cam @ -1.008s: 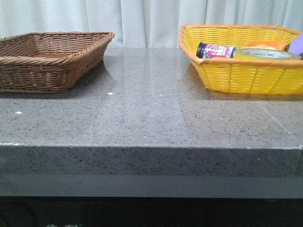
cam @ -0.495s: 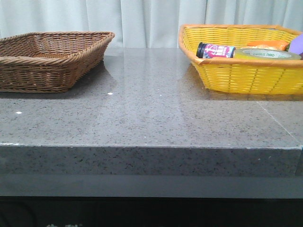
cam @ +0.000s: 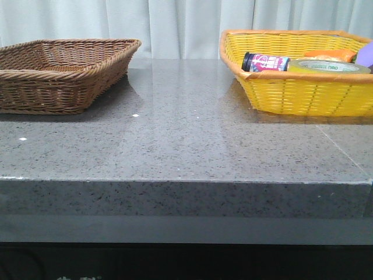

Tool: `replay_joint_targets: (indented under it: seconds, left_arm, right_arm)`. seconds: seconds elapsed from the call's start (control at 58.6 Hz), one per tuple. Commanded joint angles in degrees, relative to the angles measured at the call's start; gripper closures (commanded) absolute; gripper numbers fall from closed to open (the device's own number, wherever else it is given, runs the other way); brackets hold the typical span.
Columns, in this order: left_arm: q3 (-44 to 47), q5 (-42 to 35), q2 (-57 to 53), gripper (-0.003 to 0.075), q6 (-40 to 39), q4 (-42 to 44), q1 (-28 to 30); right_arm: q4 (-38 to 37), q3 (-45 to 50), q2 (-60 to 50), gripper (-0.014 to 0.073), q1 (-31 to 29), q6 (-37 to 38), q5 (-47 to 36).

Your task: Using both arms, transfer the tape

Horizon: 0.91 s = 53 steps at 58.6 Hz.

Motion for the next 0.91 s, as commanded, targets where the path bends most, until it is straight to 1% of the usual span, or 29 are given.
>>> replay_joint_targets:
  seconds: [0.0,0.085,0.171,0.239,0.359,0.444,0.581,0.683,0.786,0.837,0.888]
  left_arm:
    - [2.2,-7.8,-0.9,0.074,-0.2,0.0,0.0]
    - [1.1,-8.2,-0.9,0.074,-0.2,0.0,0.0]
    - [-2.5,-7.2,-0.7,0.074,-0.3,0.0,0.0]
    - [-7.1,-4.7,0.1,0.074,-0.3,0.0,0.0]
    - [-15.6,1.9,4.3,0.074,-0.3,0.0,0.0]
    - [-21.5,4.2,9.8,0.074,-0.3,0.0,0.0]
    - [-27.9,4.3,19.0,0.074,-0.3,0.0,0.0]
    - [-30.5,4.2,23.5,0.074,-0.3,0.0,0.0]
    - [-31.5,3.3,25.3,0.0738,-0.3,0.0,0.0]
    - [-31.5,2.3,25.2,0.0717,-0.3,0.0,0.0]
    - [-31.5,1.7,25.1,0.0652,-0.3,0.0,0.0]
  right_arm:
    - [-0.2,-1.6,-1.5,0.0714,-0.4,0.0,-4.6]
    - [-0.2,-2.3,-1.5,0.0714,-0.4,0.0,-4.9]
    - [-0.2,-5.0,-1.3,0.0711,-0.4,0.0,-3.5]
    - [-0.2,-8.6,-0.6,0.0704,-0.4,0.0,-1.1]
    - [-0.2,-15.6,2.7,0.0704,-0.4,0.0,3.0]
    - [-0.2,-21.6,7.5,0.0704,-0.4,0.0,4.9]
    - [-0.2,-31.1,17.3,0.0704,-0.4,0.0,7.0]
    - [-0.2,-36.5,23.9,0.0704,-0.4,0.0,9.1]
    - [-0.2,-39.0,28.8,0.0704,-0.4,0.0,9.3]
    - [-0.2,-39.1,30.0,0.0701,-0.4,0.0,8.7]
    - [-0.2,-39.1,30.4,0.0671,-0.4,0.0,8.6]
